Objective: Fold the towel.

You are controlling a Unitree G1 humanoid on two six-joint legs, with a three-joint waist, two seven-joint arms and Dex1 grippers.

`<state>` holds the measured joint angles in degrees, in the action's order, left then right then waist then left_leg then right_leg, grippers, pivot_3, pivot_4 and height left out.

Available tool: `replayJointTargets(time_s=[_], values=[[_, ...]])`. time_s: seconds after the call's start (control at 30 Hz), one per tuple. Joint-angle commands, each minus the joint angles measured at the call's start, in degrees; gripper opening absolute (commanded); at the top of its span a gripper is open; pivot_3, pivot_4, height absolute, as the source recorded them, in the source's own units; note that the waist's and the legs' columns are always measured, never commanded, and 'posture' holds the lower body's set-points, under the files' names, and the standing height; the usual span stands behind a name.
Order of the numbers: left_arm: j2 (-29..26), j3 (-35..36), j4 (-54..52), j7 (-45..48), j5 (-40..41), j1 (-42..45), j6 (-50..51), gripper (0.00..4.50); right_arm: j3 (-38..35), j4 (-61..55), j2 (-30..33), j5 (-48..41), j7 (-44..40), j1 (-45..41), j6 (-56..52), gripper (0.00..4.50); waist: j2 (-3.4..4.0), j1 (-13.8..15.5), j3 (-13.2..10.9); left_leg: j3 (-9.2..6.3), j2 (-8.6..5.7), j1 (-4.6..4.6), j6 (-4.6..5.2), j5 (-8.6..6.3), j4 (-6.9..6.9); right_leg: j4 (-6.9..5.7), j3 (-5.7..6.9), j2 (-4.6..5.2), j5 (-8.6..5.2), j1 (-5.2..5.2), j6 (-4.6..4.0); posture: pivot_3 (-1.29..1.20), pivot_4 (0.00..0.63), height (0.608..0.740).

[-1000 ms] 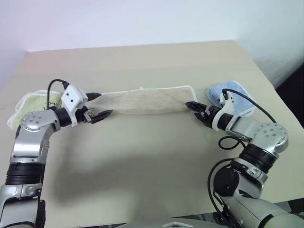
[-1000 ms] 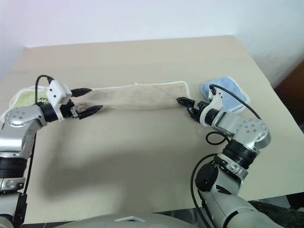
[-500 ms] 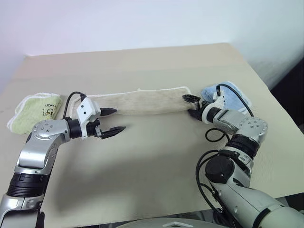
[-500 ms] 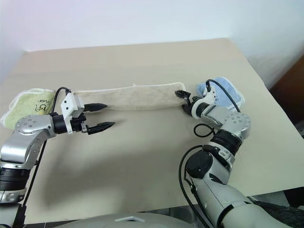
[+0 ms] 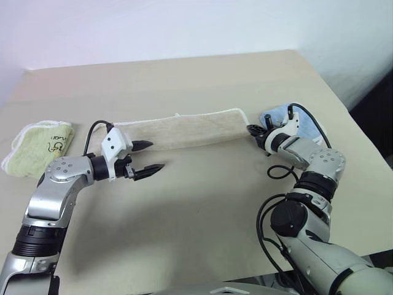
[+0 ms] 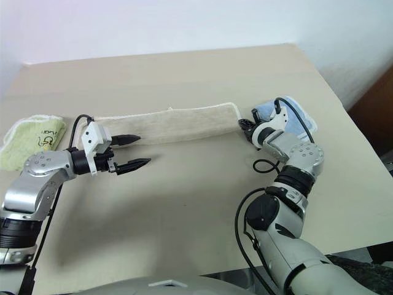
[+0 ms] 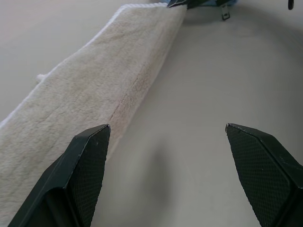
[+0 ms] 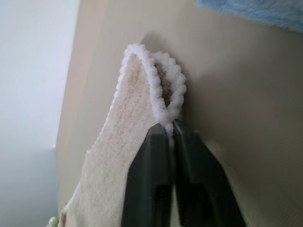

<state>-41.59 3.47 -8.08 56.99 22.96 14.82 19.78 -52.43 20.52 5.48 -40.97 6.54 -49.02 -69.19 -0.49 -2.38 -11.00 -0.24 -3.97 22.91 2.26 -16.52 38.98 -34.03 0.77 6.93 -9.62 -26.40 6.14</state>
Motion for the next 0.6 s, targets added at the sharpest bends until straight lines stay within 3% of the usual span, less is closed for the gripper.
replayJointTargets(time_s=[0.03,0.23,0.43,0.6], values=[[-0.2,0.9,-1.7,-0.4,-0.1,-0.3,-0.8,4.09,0.7,-3.5,4.2,-3.0,-0.4,-0.2,-0.6,0.04,0.00,0.2,0.0,0.00,-0.01,0.00,0.00,0.00,0.00,0.02,0.00,0.02,0.00,0.00,0.00,0.00,0.150,0.728],[-0.4,1.0,-1.3,-0.5,-0.3,-1.0,-1.4,4.09,11.0,-9.3,15.0,-3.2,-8.8,-0.2,-2.8,0.04,0.05,0.2,0.0,0.00,-0.06,0.06,0.07,-0.03,0.01,0.06,0.01,0.06,0.00,-0.02,0.00,0.00,0.150,0.728],[0.6,-0.2,-0.4,-0.8,-0.9,0.1,-1.7,4.09,37.1,-17.2,22.2,3.0,-24.2,-0.3,3.0,0.04,0.04,-0.3,0.0,0.09,0.04,-0.12,0.07,-0.02,0.03,0.13,-0.01,-0.04,-0.01,0.07,0.03,0.00,0.150,0.728],[1.6,-0.9,0.6,-0.8,-1.5,1.5,-2.1,4.09,57.3,-15.8,20.7,10.9,-35.7,-3.0,11.4,0.04,0.03,0.0,0.0,0.09,0.09,-0.20,0.06,-0.02,0.12,0.06,0.00,-0.08,-0.01,0.16,0.03,0.00,0.150,0.728]])
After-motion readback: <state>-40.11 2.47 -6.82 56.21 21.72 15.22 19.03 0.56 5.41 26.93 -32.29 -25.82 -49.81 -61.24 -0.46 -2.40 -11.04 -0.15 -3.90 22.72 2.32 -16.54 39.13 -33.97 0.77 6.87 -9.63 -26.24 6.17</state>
